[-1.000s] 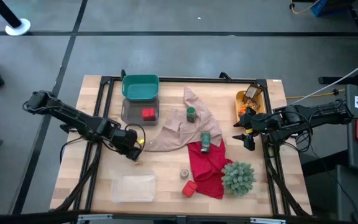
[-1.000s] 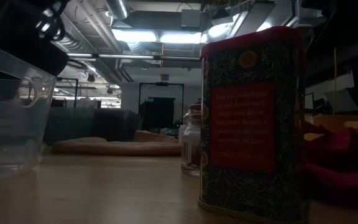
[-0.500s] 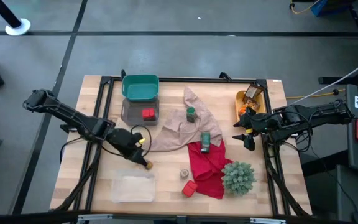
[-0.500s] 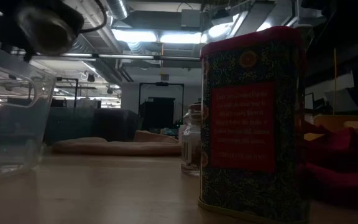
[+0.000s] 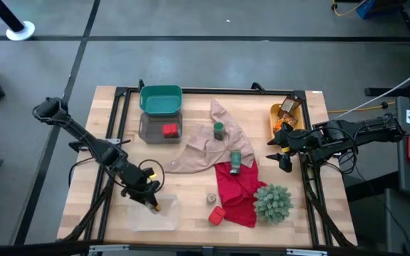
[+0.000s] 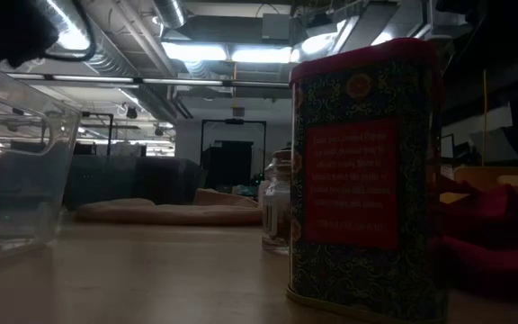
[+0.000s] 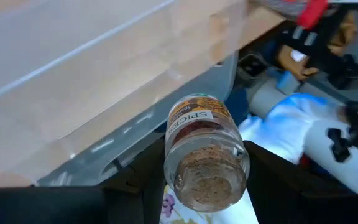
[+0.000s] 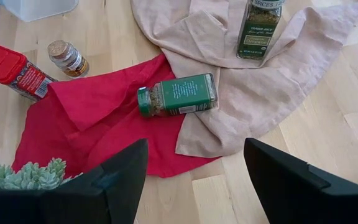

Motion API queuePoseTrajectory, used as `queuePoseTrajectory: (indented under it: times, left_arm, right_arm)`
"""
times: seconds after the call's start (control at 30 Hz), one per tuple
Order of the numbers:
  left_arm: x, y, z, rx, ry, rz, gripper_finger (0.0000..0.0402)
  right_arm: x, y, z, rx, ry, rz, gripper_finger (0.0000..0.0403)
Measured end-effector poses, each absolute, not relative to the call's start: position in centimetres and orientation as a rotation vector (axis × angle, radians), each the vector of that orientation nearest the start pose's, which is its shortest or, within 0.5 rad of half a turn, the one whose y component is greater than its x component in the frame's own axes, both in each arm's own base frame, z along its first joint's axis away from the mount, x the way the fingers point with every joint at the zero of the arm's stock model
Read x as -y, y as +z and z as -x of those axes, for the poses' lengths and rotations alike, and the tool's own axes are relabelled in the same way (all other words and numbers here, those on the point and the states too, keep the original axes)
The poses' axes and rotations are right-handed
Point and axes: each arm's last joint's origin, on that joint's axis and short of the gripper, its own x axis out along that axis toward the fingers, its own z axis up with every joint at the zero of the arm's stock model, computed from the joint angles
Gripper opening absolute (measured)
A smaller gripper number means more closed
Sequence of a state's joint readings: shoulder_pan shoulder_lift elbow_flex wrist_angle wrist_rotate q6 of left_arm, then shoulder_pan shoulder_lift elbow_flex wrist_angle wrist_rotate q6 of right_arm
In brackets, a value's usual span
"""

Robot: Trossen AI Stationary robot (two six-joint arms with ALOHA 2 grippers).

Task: Sort spices by type
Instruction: Put the left brown seasoning bottle into the transparent bin

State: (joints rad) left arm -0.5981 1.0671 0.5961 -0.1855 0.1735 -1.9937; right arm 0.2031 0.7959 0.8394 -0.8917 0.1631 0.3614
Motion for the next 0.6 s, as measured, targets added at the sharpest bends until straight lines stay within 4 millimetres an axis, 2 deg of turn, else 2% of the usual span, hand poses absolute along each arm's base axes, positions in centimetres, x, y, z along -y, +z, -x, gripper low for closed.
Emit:
queuePoseTrajectory:
  times: [0.23, 0.6]
  left_arm:
    - [13.2, 20.3, -17.7, -1.238, 0.309, 1.731, 0.017]
    - [13.2, 18.9, -17.7, -1.278, 0.478, 1.74, 0.0172]
  right_arm:
    - [-2.4, 29.0, -13.9, -0.828, -0.113, -0.186, 0.0266]
    - [-2.4, 29.0, -13.9, -0.828, -0.113, -0.185, 0.0266]
